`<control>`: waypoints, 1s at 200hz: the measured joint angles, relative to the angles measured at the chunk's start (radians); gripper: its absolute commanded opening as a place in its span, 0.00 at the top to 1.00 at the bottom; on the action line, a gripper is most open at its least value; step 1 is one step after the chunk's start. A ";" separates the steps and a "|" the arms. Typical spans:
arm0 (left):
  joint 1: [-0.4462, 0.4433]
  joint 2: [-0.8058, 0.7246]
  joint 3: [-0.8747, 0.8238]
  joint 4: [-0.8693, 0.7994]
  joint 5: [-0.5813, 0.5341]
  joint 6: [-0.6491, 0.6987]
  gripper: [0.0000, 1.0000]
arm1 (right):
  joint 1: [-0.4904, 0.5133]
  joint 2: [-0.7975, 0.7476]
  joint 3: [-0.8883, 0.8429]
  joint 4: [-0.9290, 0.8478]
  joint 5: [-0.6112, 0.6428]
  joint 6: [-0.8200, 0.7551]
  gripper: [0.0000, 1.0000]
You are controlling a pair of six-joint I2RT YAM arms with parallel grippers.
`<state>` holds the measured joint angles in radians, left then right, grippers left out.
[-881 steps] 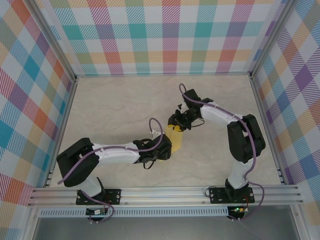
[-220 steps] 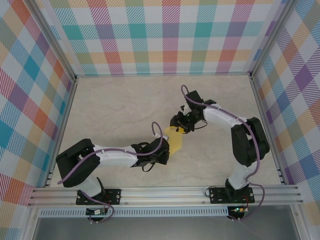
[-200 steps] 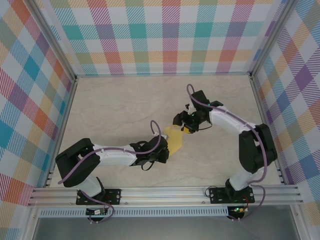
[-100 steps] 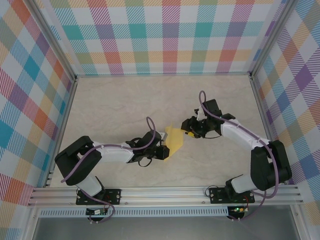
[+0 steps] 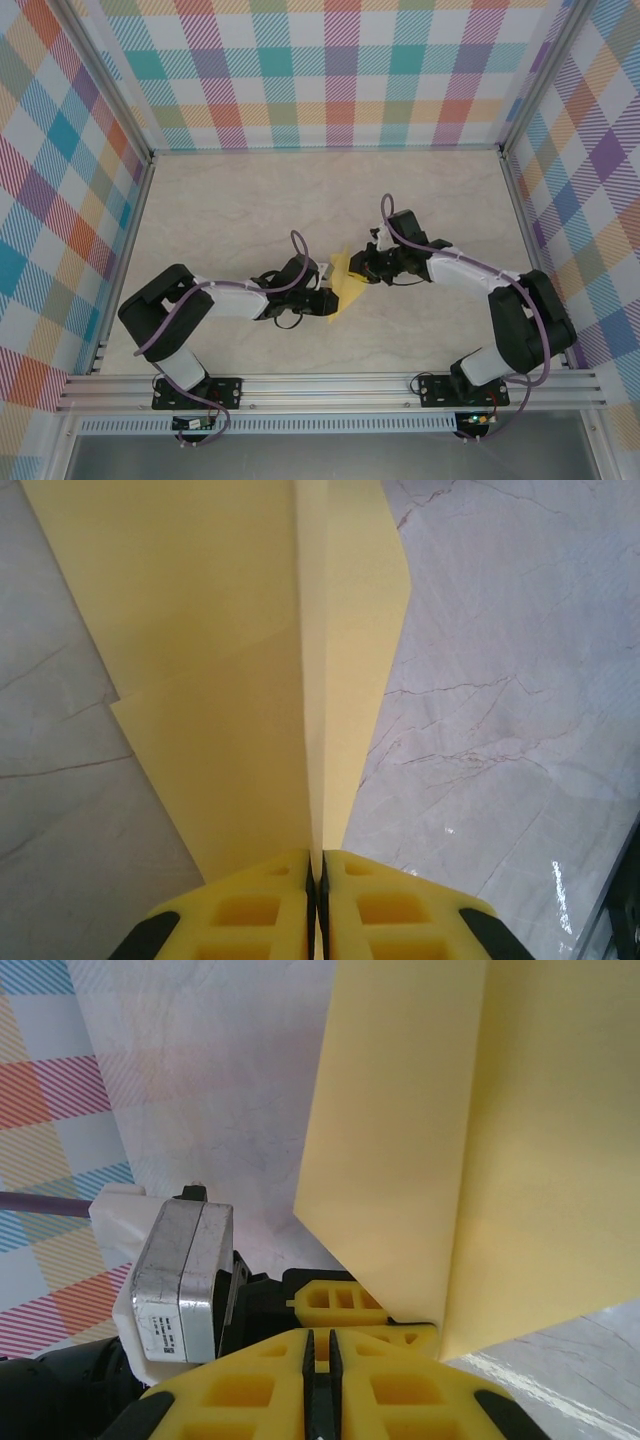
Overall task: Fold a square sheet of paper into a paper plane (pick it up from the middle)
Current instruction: Fourth fold the wing at the center of the table.
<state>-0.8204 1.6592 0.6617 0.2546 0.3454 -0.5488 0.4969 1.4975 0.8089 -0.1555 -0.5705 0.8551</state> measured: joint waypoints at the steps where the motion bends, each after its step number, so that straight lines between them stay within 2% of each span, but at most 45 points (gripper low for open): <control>1: 0.001 0.001 0.000 0.002 0.002 0.000 0.89 | 0.001 0.001 0.000 0.002 0.000 0.000 0.86; 151: 0.103 0.089 0.029 0.062 0.231 0.007 0.90 | 0.031 0.119 0.000 0.145 -0.011 0.090 0.87; 200: 0.109 0.092 0.049 0.059 0.261 0.020 0.88 | 0.035 0.187 0.000 0.180 -0.041 0.107 0.87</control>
<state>-0.7109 1.7515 0.7105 0.3134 0.6064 -0.5289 0.5323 1.6844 0.8089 0.0242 -0.6113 0.9623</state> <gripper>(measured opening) 0.109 0.132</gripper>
